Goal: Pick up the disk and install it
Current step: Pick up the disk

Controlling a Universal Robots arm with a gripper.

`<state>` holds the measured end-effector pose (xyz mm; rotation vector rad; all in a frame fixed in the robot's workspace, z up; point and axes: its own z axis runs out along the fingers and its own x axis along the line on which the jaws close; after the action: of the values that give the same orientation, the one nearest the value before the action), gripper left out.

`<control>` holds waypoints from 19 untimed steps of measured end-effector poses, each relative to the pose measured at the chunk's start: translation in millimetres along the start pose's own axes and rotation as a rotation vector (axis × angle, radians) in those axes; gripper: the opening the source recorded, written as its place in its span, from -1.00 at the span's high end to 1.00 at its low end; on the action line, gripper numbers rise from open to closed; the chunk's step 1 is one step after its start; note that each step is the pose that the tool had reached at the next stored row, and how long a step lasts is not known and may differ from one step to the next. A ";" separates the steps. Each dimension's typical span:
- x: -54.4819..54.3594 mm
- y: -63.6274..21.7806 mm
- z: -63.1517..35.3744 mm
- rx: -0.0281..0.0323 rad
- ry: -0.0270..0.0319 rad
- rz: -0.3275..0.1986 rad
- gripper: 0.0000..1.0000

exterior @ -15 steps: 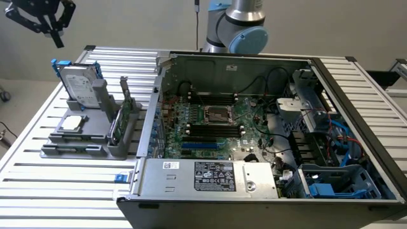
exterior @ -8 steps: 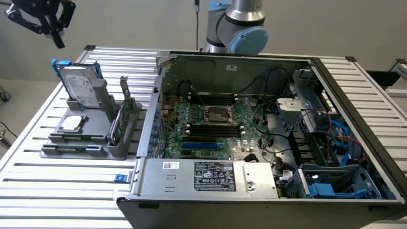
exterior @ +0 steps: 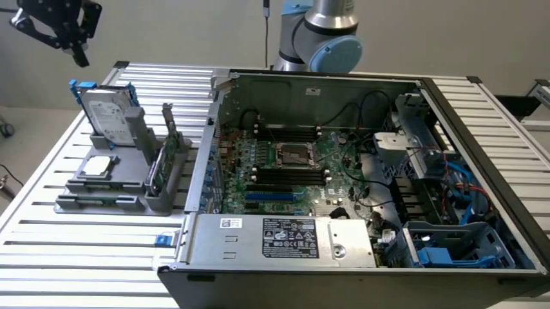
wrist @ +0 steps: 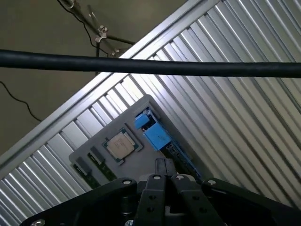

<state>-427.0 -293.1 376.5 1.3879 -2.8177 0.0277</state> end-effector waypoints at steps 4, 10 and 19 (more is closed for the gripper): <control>0.0 0.0 1.6 0.0006 -0.0012 -0.074 0.79; 0.0 0.1 3.9 0.0015 -0.0029 -0.183 0.79; -0.1 0.1 7.2 0.0028 -0.0054 -0.345 0.79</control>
<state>-427.0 -293.1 369.3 1.8527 -2.5401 0.0274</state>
